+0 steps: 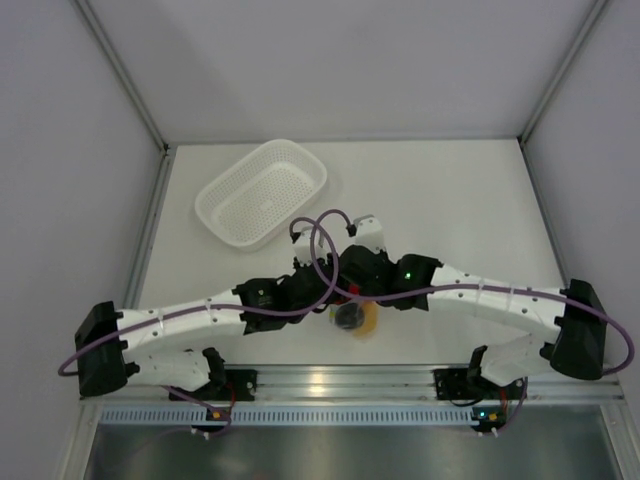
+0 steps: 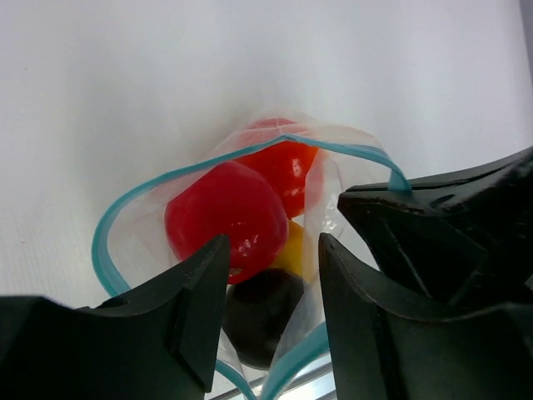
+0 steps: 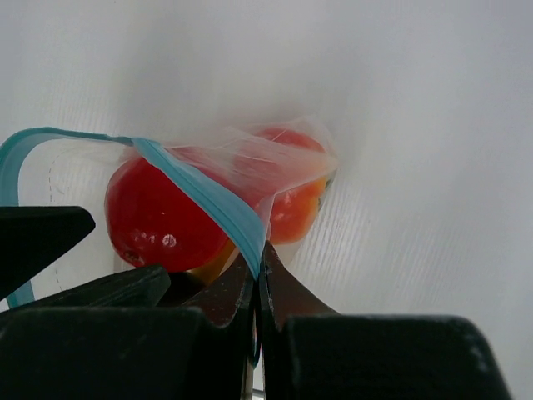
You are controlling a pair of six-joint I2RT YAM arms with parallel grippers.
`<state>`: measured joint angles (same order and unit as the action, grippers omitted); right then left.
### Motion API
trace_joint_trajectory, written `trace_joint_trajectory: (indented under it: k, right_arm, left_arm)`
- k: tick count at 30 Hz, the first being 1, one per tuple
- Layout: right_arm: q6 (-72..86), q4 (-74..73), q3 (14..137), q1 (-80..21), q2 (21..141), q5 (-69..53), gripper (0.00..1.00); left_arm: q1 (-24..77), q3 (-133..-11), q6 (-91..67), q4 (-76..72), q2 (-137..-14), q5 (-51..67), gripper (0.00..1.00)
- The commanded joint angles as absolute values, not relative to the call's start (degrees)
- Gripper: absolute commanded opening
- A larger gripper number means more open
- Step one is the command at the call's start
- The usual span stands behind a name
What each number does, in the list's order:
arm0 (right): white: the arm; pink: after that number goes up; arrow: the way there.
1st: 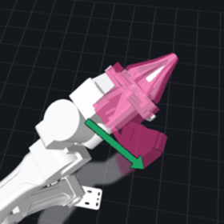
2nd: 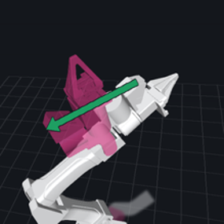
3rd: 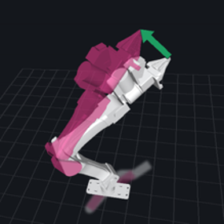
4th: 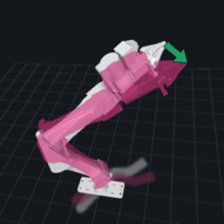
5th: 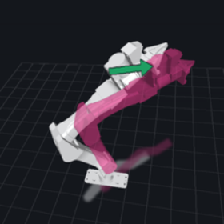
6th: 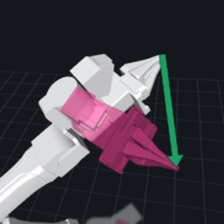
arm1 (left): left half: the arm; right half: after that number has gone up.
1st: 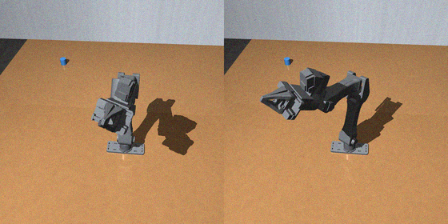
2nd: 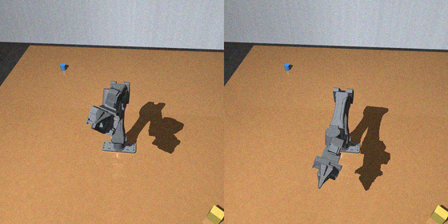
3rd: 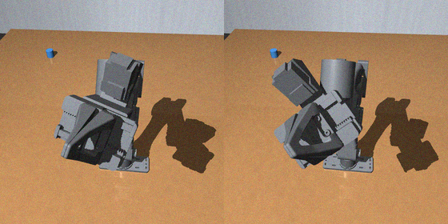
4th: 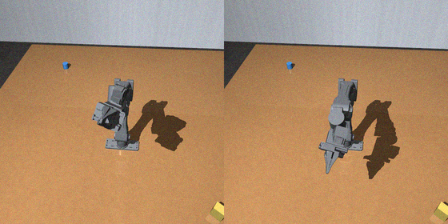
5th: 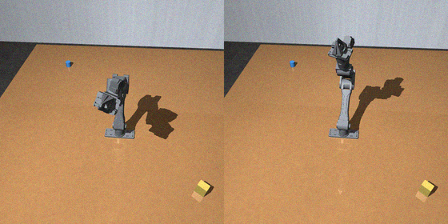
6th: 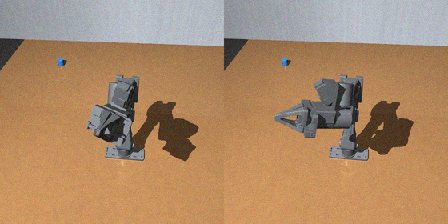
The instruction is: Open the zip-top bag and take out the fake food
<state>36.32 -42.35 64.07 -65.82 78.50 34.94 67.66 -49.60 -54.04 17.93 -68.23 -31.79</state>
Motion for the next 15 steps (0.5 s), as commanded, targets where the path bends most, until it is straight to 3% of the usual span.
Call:
trace_joint_trajectory:
  k: [1,15]
  right_arm:
    - [38.0,-37.3,62.7,-65.4,73.7,34.7,0.00]
    - [36.9,-35.1,59.1,-63.0,71.8,31.3,0.00]
  left_arm:
    - [67.9,-48.6,-54.6,15.5,-70.0,-32.0,0.54]
    - [67.9,-45.3,-50.0,6.0,-70.2,-23.7,0.58]
